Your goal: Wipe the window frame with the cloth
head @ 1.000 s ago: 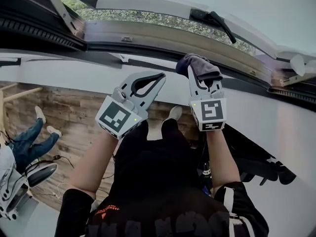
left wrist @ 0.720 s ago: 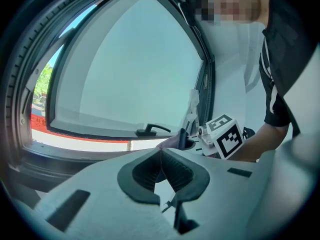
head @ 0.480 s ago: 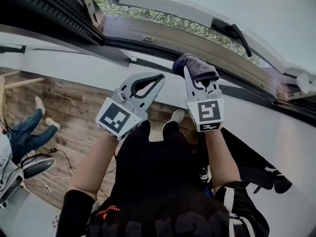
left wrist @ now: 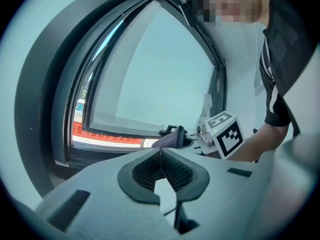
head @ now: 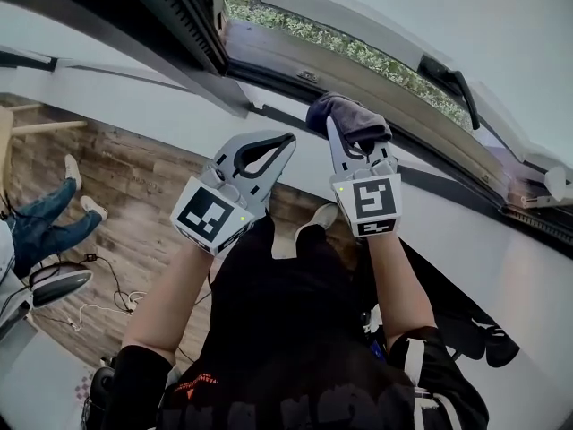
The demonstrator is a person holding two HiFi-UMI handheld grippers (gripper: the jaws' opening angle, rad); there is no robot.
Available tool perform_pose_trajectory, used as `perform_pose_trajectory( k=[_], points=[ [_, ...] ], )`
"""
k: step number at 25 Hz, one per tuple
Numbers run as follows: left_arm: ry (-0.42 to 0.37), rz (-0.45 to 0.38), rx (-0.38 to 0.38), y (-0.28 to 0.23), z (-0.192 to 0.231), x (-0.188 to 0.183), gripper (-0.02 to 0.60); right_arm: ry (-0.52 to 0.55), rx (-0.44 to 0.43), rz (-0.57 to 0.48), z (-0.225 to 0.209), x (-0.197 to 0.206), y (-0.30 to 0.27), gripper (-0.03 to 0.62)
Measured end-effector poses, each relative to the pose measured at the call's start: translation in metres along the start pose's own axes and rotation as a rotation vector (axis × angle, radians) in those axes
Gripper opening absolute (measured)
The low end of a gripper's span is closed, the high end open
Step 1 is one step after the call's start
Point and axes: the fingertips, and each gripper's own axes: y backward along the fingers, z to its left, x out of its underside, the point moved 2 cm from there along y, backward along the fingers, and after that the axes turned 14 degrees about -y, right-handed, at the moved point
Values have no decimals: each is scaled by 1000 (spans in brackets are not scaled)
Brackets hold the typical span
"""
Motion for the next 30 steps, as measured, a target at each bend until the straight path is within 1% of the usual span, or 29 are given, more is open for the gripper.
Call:
perform_pose_trajectory(
  k=[4, 6, 9, 13, 17, 20, 26, 30],
  points=[
    [8, -18, -37, 12, 12, 1, 21, 13, -23, 0, 13, -4, -12, 32],
    [10, -3, -57, 17, 18, 3, 21, 20, -35, 1, 19, -6, -18, 32],
    [13, 14, -55, 24, 21, 7, 21, 31, -51, 4, 27, -9, -26, 32],
    [10, -21, -90, 32, 31, 4, 21, 41, -76, 6, 38, -14, -38, 33],
    [14, -26, -95, 40, 35, 7, 21, 52, -102, 7, 51, -20, -49, 32],
    [17, -18, -115, 42, 41, 5, 21, 59, -122, 8, 59, -23, -57, 32],
    [17, -9, -116, 47, 46, 10, 21, 64, -150, 7, 73, -28, -71, 32],
    [34, -24, -127, 52, 53, 9, 21, 63, -166, 7, 82, -32, -80, 32]
  ],
)
